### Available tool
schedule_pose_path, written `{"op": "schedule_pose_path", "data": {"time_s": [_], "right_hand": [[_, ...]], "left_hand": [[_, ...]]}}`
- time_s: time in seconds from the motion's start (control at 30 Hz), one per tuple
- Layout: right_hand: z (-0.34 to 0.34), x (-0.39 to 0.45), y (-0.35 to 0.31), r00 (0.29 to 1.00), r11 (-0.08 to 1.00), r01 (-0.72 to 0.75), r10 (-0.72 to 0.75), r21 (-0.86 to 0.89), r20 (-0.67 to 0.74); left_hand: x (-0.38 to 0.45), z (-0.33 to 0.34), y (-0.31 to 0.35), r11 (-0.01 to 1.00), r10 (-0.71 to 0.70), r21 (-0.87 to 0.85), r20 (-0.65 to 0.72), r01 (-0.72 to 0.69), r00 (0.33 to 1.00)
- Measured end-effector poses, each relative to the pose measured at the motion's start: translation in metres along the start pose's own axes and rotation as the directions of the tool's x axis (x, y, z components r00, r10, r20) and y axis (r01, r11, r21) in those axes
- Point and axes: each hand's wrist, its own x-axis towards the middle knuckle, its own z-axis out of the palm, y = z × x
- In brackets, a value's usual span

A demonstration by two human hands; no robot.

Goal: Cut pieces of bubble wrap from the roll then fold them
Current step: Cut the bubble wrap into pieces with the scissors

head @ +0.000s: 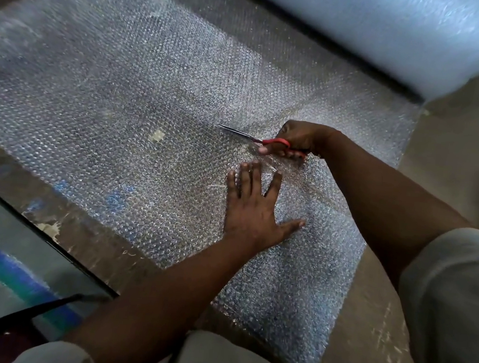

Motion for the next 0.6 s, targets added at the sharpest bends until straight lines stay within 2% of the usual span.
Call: {"op": "schedule_pose_path", "data": {"time_s": [0.3, 0.6], "right_hand": [[0.004, 0.01, -0.006, 1.0, 1.0, -0.008, 0.008, -0.009, -0.021], [0.004, 0.02, -0.021, 1.0, 1.0, -0.01, 0.01, -0.006, 0.016]], "left_hand": [[0.0, 0.002, 0.0, 1.0, -0.003, 0.01, -0.003, 0.003, 1.0], [0.001, 0.003, 0.0, 1.0, -0.01, -0.007, -0.008, 0.01, 1.0]]}}
